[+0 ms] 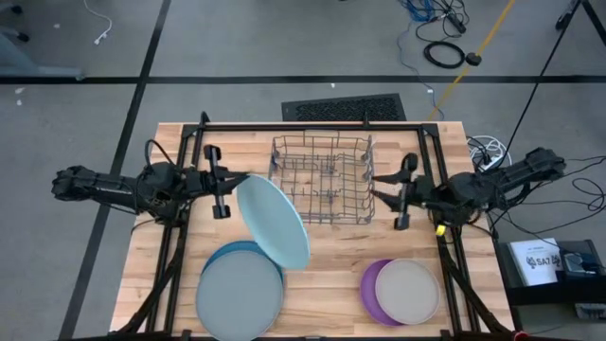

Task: Sort dishes
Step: Put the light blue plate into the dish rack

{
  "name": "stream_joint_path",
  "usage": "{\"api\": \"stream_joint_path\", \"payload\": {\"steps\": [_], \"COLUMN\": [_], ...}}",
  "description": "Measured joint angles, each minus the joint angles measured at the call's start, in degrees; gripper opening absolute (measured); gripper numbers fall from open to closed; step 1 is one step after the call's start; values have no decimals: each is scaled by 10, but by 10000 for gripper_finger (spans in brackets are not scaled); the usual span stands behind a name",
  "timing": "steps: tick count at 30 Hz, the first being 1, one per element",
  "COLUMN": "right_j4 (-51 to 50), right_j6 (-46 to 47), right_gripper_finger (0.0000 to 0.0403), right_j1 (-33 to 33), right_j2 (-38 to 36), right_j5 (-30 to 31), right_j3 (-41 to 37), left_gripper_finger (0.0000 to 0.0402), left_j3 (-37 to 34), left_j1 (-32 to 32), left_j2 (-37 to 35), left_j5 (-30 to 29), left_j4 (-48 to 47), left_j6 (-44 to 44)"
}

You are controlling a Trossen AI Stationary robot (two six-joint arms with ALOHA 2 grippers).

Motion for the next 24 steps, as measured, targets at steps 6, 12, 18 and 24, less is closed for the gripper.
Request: {"api": "stream_joint_path", "payload": {"steps": [6,12,18,24], "right_j4": [-26,-62,-58,-59], "right_j6": [-19,-50,-24,-2], "right_gripper_finger": [251,251,243,248], "right_j1": [0,0,-1,-1], "right_j2": [92,133,146,171], "right_j5": [6,45,43,45], "right_j3": [105,156,167,193], "left_gripper_finger": [0,0,0,0], "left_j3": [0,0,0,22], "left_j1": [13,35,67,103], "left_j2": [0,0,5,28], "left_j5": [30,65,73,54], "left_j4": [20,33,48,46], "left_j6": [-3,-10,-19,-19]}}
